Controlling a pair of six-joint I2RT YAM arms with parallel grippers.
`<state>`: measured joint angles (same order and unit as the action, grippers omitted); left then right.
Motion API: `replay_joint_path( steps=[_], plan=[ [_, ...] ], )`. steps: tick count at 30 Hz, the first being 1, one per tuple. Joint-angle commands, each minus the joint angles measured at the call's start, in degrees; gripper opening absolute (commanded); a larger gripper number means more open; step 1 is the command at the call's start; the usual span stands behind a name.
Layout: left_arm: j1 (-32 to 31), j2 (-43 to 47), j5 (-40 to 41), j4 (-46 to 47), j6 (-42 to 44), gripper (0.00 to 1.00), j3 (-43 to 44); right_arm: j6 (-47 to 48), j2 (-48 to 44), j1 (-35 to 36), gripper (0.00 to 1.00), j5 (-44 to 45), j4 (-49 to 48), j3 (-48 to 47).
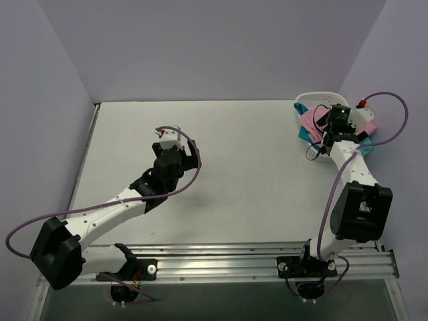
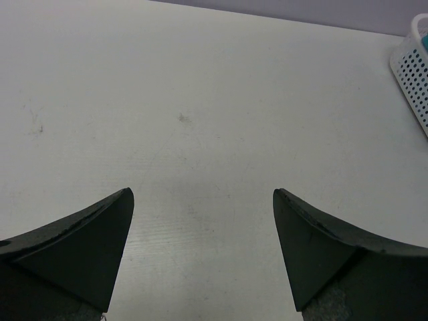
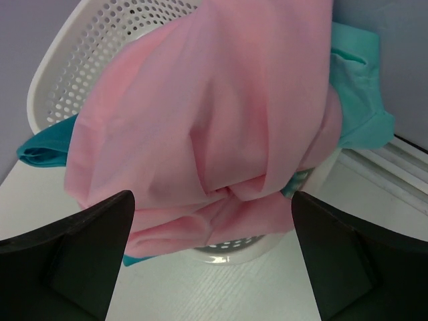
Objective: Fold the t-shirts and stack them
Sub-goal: Grab the tshirt from the pile, then move the tshirt to the center of the board
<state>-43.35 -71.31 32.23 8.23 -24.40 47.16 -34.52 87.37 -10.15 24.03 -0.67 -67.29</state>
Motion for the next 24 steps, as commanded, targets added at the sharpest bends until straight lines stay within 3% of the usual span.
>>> replay_joint_path(
  steps=[1,6,8,10,11,12,17,21,22,24],
  plan=[
    [0.6,1.8,-0.8,-0.7,-1.0,0.94,0.0,-0.3,3.9,-1.0,1.0,-0.4,-4.3,-3.8],
    [1.0,2.6,-0.5,-0.4,-0.8,0.94,-0.8,-1.3,10.0,-1.2,0.98,-2.1,-6.7,-6.2],
    [1.3,2.9,0.0,-0.5,-0.7,0.94,-1.0,-1.7,11.2,-1.2,0.85,-3.2,-7.2,-7.2],
    [1.4,3.0,0.2,-0.3,-0.7,0.94,-1.2,-1.3,11.9,-1.3,0.44,-4.5,-8.7,-7.2],
    [1.5,3.0,0.2,-0.1,-0.7,0.94,-1.3,-1.2,11.8,-1.3,0.08,-5.7,-9.2,-6.9],
    [1.7,2.9,0.0,0.2,-0.7,0.94,-1.5,-1.6,11.5,-1.0,0.0,-5.7,-8.8,-6.8],
    [2.0,1.8,-0.7,0.8,-0.9,0.94,-1.3,0.4,5.9,4.1,0.0,-1.9,-9.1,-5.5],
    [2.0,0.7,-1.3,0.8,-1.0,0.94,-0.8,3.3,-2.4,17.0,0.0,7.5,-6.9,-7.3],
    [2.1,0.8,-1.2,0.7,-0.9,0.94,-0.7,3.6,-3.5,23.4,0.0,8.6,-5.8,-9.2],
    [2.1,1.4,-0.7,0.2,-0.9,0.94,-0.7,4.8,-5.9,29.9,0.0,9.0,-5.0,-11.8]
  ],
)
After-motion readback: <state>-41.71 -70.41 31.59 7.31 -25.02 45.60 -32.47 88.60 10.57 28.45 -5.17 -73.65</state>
